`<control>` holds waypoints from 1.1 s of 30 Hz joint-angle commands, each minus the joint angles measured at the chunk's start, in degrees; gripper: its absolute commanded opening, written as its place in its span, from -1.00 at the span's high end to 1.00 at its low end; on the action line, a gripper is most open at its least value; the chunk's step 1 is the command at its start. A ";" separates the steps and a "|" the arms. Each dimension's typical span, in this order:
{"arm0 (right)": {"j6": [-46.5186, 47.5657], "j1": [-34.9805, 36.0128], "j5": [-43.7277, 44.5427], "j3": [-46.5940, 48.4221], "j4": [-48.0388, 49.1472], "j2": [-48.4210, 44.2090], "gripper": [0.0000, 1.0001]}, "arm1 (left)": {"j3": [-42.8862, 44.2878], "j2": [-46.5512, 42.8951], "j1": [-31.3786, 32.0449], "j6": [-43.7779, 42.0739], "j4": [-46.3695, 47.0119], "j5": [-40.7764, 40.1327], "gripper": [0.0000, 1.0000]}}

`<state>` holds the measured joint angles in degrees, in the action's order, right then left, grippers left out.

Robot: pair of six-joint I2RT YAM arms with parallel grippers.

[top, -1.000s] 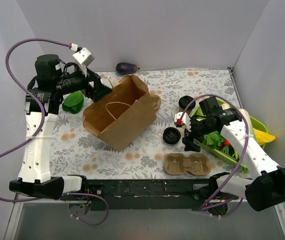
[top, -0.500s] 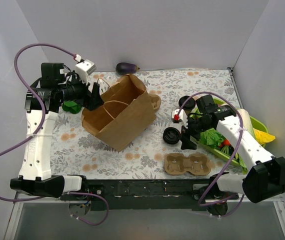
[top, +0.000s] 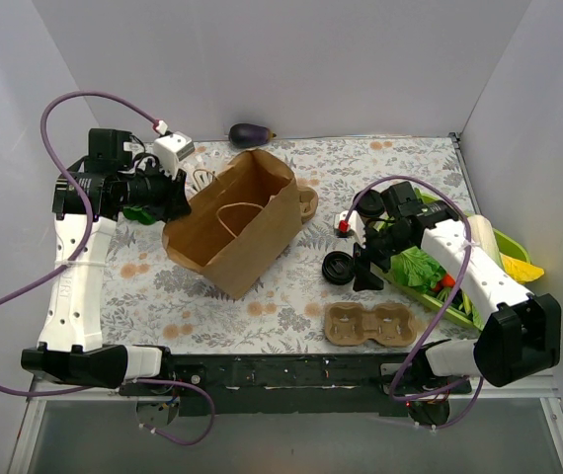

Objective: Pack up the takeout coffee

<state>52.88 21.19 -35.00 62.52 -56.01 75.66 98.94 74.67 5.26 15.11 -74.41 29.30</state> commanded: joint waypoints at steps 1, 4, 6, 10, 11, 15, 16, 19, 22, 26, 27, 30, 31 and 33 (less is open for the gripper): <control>0.20 0.52 -1.82 2.78 0.64 0.28 -0.96 | 0.73 -0.23 -0.25 -3.16 -4.69 -0.91 0.87; 0.12 0.61 -1.91 2.87 0.55 0.46 -0.96 | 1.78 -1.37 -0.25 -4.65 -4.78 -1.53 1.00; -0.06 0.78 -2.09 2.78 0.46 0.54 -0.96 | 1.44 -3.04 -0.25 -7.36 -4.87 -0.83 1.00; -0.59 0.87 -2.88 2.87 0.02 0.98 -0.96 | -0.93 -5.15 -0.16 -11.59 -5.13 4.43 1.00; -1.11 0.87 -3.05 2.78 -0.06 1.07 -0.96 | -1.20 -5.24 0.02 -11.95 -5.13 5.06 1.00; -1.29 0.87 -3.23 2.69 -1.12 1.16 -0.96 | 1.51 -4.10 0.54 -13.53 -5.22 6.03 1.00; -1.47 0.78 -3.14 2.52 -1.21 1.07 -0.96 | 2.48 -4.10 0.54 -13.88 -5.22 6.21 1.00; -2.34 0.87 -2.79 1.73 -1.12 0.63 -0.96 | 4.77 -5.41 1.77 -13.71 -5.30 7.61 1.00; -3.66 0.87 -3.14 0.32 -0.77 0.19 -0.96 | 4.35 -7.43 6.40 -9.07 -5.30 10.25 1.00; -5.07 0.87 -4.11 -0.73 0.20 0.28 -0.96 | -2.86 -10.51 15.03 -2.82 -5.22 8.32 1.00; -5.16 0.78 -4.19 -0.82 0.37 0.37 -0.96 | -3.83 -10.86 17.22 -2.03 -5.30 7.53 1.00; -5.16 0.87 -4.20 -0.47 0.64 0.63 -0.96 | -5.16 -10.43 19.08 -0.79 -5.30 6.65 1.00; -4.98 0.87 -4.02 -0.12 0.38 0.63 -0.96 | -4.37 -10.08 19.18 -0.79 -5.30 6.21 1.00; -4.37 0.78 -3.84 0.32 -0.15 0.46 -0.96 | -3.40 -8.67 19.53 -1.05 -5.30 5.77 1.00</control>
<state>48.53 21.85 -37.52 62.00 -55.61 76.64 94.43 64.36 23.86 11.97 -77.91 35.83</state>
